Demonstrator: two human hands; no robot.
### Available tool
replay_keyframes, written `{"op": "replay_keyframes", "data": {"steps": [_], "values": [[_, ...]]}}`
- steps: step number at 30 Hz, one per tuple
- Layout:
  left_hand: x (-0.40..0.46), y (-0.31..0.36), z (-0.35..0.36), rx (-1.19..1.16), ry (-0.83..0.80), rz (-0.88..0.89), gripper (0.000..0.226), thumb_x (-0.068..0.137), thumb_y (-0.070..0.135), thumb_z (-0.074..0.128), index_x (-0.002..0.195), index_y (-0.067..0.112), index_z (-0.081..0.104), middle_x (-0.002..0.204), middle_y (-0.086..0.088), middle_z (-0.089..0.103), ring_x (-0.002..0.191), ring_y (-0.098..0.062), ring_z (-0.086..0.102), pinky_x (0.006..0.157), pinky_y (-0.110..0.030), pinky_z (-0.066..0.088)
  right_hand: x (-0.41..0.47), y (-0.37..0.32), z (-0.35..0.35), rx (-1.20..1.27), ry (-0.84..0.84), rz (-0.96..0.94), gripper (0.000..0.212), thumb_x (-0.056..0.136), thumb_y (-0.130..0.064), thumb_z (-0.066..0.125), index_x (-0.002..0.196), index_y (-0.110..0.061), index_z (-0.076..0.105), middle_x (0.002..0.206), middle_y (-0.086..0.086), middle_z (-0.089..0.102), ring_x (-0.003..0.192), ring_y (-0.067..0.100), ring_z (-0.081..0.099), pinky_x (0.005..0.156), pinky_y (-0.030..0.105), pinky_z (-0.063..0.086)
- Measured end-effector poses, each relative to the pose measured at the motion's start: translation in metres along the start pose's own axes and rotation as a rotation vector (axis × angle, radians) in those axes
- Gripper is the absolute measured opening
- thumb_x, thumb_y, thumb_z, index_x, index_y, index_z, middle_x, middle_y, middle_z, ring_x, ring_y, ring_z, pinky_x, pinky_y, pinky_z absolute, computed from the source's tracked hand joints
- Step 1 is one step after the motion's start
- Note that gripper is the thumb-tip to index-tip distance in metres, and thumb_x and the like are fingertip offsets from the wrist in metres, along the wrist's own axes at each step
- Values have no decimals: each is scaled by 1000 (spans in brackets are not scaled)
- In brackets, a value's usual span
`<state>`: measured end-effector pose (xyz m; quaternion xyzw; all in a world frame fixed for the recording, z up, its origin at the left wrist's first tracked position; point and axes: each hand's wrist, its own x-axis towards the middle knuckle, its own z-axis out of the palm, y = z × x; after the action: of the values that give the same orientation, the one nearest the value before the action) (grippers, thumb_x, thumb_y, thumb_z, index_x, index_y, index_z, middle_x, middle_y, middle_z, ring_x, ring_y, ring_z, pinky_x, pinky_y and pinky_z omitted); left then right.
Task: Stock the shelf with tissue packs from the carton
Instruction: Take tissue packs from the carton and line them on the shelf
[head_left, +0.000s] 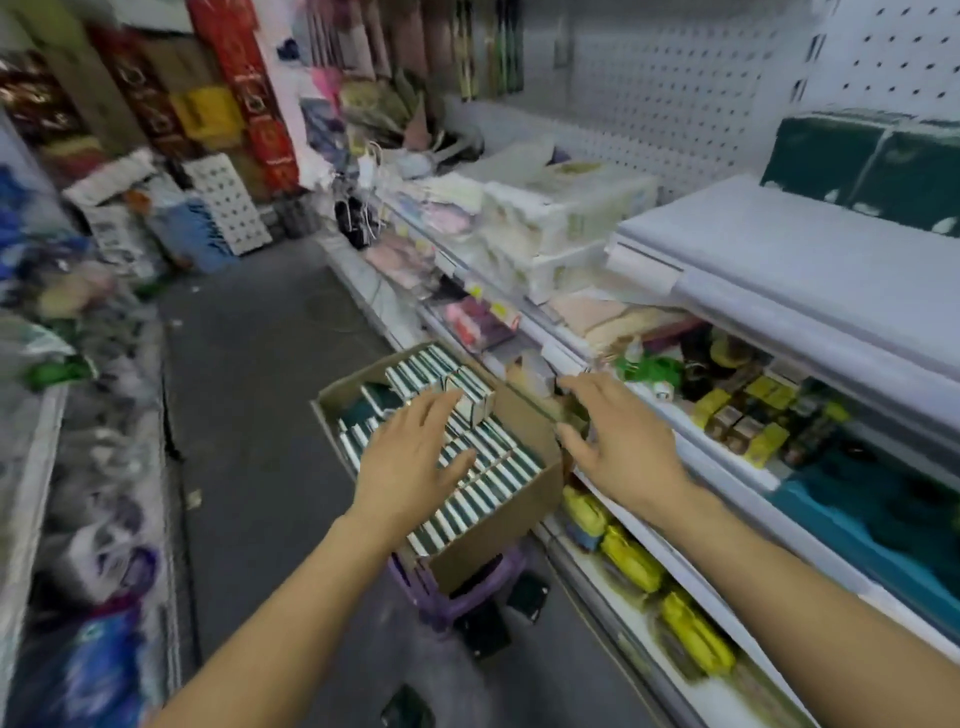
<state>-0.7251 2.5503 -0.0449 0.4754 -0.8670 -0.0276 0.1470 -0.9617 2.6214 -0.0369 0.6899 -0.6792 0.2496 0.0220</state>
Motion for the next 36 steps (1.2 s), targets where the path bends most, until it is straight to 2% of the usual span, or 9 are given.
{"op": "replay_keyframes", "data": {"steps": [7, 12, 18, 21, 23, 26, 32, 34, 36], "values": [[10, -80, 47, -114, -166, -340, 68, 97, 50, 52, 154, 29, 24, 147, 3, 41, 127, -20, 50, 90, -43, 51, 66, 0, 87, 103, -232, -17, 44, 96, -30, 55, 138, -18, 48, 136, 4, 52, 120, 26, 52, 85, 40, 49], [44, -137, 91, -252, -234, -544, 66, 95, 49, 56, 152, 30, 26, 148, 2, 40, 111, -18, 61, 81, -44, 55, 131, 6, 163, 98, -403, -40, 44, 97, -38, 51, 138, -25, 46, 139, -2, 51, 121, 21, 51, 89, 37, 48], [105, -190, 149, -374, -317, -760, 66, 97, 46, 57, 152, 23, 28, 151, -6, 42, 129, -26, 50, 97, -43, 49, 205, 19, 252, 105, -570, -50, 45, 98, -38, 52, 137, -19, 49, 134, 3, 56, 114, 22, 57, 89, 39, 49], [126, -210, 183, -413, -333, -808, 67, 96, 44, 58, 152, 19, 30, 149, -9, 44, 125, -27, 53, 97, -41, 49, 229, 23, 299, 51, -652, -60, 46, 98, -41, 50, 138, -19, 47, 132, 3, 57, 107, 22, 61, 82, 36, 50], [139, -221, 202, -413, -357, -839, 70, 96, 42, 59, 153, 16, 28, 151, -10, 41, 120, -28, 56, 95, -39, 50, 240, 23, 329, 87, -727, -26, 50, 98, -44, 50, 140, -17, 43, 133, 7, 55, 113, 26, 58, 87, 41, 50], [156, -233, 227, -345, -369, -906, 71, 97, 44, 57, 152, 14, 24, 151, -11, 38, 122, -33, 54, 92, -42, 49, 251, 21, 368, 96, -803, 25, 64, 97, -51, 49, 146, -13, 32, 142, 10, 48, 124, 30, 51, 93, 45, 48], [184, -244, 261, 28, -549, -950, 91, 95, 59, 50, 156, 13, 1, 153, -13, 34, 121, -33, 56, 70, -37, 40, 263, 8, 422, -69, -907, 39, 89, 89, -67, 50, 149, -9, 19, 140, 14, 48, 117, 32, 56, 79, 38, 49], [188, -245, 270, 146, -585, -862, 95, 95, 61, 48, 156, 14, -8, 151, -14, 36, 115, -28, 59, 67, -34, 40, 263, 5, 432, -99, -937, 54, 88, 89, -62, 55, 148, -7, 19, 135, 15, 52, 113, 32, 59, 76, 37, 49], [188, -245, 278, 222, -634, -778, 98, 95, 62, 45, 156, 13, -15, 147, -15, 39, 107, -24, 62, 64, -33, 41, 262, 5, 439, -121, -944, 69, 76, 91, -49, 58, 143, -6, 24, 124, 13, 59, 103, 30, 63, 71, 35, 50]]}}
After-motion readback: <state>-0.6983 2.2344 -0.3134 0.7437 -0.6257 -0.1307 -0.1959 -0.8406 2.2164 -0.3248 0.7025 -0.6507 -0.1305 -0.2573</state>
